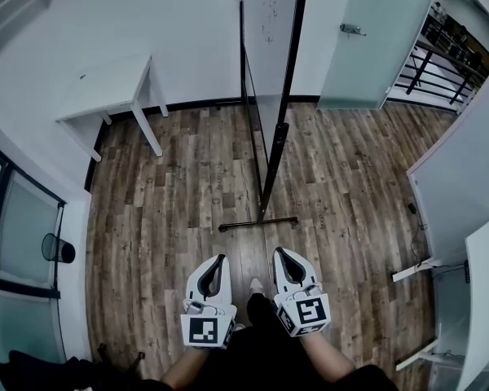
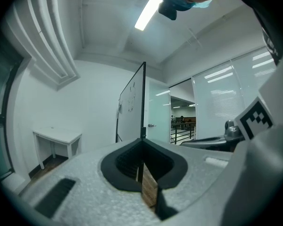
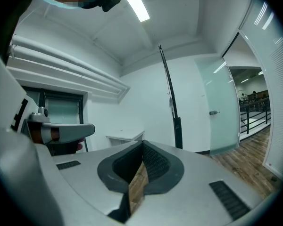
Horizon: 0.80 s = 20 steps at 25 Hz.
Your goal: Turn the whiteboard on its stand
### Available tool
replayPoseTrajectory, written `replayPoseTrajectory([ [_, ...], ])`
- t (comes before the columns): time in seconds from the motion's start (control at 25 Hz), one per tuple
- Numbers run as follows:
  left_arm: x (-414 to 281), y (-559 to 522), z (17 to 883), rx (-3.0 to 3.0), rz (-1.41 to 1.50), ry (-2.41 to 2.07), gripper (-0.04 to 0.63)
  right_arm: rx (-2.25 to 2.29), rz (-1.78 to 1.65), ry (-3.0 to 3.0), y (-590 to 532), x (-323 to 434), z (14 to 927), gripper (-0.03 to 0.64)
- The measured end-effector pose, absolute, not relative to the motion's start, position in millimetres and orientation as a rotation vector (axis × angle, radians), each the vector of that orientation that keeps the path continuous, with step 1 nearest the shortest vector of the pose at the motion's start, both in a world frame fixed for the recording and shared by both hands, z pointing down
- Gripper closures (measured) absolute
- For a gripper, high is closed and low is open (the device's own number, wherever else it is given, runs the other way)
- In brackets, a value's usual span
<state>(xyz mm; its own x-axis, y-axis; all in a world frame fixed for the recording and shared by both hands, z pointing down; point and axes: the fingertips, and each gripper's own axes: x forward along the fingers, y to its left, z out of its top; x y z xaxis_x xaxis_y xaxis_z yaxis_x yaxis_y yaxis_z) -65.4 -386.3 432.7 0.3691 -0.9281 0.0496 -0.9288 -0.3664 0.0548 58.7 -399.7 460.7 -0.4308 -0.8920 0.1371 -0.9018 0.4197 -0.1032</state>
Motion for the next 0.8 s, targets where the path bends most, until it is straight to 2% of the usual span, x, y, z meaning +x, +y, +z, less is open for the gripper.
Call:
replayPoseTrajectory([
  [0.56, -39, -489, 433, 2.521, 0.004, -1.75, 0.58, 1.687, 0.253, -2.513, -535, 95, 484, 0.601],
  [0.68, -34, -509, 437, 2.511, 0.007, -1.754, 0.58, 1.682, 0.277, -2.491, -567, 102, 497, 0.529],
  [0.8, -28, -527, 439, 2.503, 0.013, -1.758, 0.58, 1.677, 0.297, -2.472, -597, 107, 510, 0.502],
])
